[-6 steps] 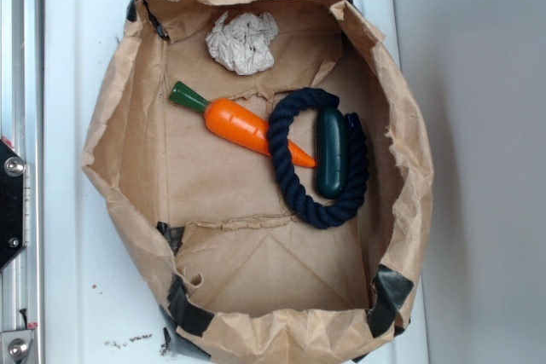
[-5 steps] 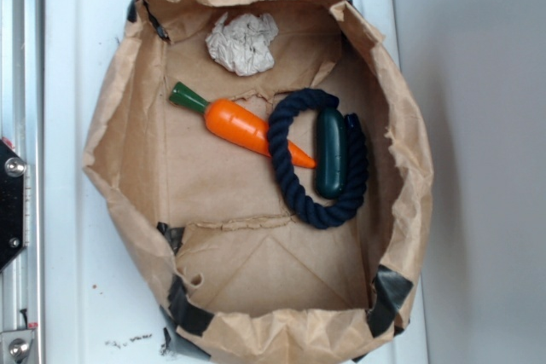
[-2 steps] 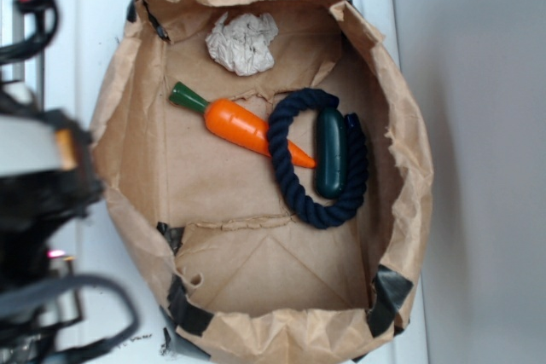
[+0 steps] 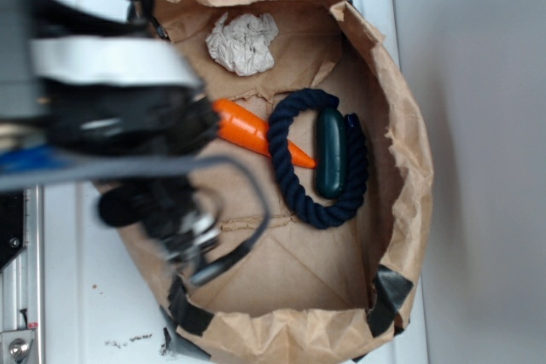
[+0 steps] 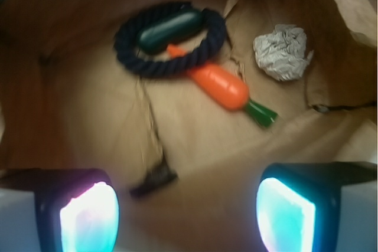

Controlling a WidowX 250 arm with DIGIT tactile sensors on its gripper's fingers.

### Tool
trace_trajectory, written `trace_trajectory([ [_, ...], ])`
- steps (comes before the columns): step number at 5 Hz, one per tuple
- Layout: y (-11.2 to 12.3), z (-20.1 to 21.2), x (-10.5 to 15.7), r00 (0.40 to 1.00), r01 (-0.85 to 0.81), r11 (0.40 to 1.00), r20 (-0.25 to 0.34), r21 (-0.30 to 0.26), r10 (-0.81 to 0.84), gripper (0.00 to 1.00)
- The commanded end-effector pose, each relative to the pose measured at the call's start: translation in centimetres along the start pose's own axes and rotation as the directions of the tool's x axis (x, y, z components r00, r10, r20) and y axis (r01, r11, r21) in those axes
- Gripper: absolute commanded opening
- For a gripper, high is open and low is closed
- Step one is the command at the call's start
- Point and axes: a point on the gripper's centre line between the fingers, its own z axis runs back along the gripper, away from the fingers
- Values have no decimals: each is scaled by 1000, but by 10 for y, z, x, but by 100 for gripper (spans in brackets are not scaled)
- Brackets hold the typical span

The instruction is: Grab the white paper.

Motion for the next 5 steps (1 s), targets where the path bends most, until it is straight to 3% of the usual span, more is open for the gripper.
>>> trace_trajectory([
  [1,22,-25,47,951,-300,954,84,18,298,100],
  [3,50,-32,75,946,-279,960,177,23,270,100],
  [4,56,-37,82,944,-291,956,173,35,281,100],
  [5,75,-50,88,918,-381,917,168,122,359,100],
])
